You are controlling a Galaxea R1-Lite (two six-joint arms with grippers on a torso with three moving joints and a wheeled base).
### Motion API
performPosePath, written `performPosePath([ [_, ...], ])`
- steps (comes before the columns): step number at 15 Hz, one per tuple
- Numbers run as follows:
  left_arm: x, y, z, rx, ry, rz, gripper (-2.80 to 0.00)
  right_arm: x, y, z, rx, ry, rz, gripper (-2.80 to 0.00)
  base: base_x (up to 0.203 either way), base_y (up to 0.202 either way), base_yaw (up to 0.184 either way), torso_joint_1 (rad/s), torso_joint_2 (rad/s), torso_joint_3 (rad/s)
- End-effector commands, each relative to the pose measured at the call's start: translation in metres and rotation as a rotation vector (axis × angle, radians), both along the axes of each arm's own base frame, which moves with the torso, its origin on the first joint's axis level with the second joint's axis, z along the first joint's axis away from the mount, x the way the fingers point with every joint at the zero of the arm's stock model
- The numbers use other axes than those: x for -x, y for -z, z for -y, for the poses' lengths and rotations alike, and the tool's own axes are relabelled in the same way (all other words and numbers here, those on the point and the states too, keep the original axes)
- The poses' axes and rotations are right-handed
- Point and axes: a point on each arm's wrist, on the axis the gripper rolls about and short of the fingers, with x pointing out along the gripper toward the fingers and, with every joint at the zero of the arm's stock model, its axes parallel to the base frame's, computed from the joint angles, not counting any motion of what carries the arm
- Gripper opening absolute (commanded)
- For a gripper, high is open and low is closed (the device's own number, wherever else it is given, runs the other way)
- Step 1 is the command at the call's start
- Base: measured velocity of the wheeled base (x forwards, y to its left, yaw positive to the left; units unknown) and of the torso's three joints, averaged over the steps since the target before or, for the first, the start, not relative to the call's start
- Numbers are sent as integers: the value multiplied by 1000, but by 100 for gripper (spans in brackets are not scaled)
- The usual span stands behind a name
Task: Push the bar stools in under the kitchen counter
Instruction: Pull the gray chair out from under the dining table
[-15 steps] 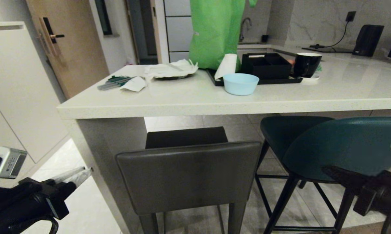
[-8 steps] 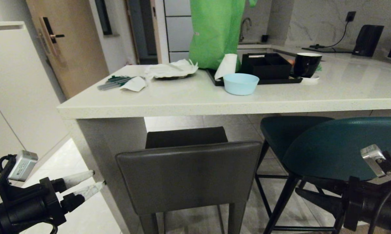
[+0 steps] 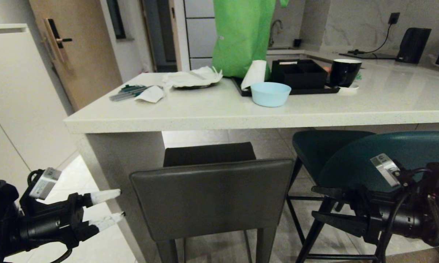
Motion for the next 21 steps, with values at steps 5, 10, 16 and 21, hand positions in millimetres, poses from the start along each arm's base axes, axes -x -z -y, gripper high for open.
performPosePath([
  [5,-42,23,-3,4,30,-11,0,-49,36,-12,-1,-32,3,0,0,0,0,0,0,0],
  [10,-58,29,7,-2,54,-8,0,-73,42,-36,-13,-90,26,0,0,0,0,0,0,0],
  [16,-52,33,30,-36,-28,-50,0,-88,48,-79,-24,-124,54,0,0,0,0,0,0,0],
  [21,-45,33,53,-51,11,-61,0,-86,51,-80,-28,-129,46,0,0,0,0,0,0,0],
])
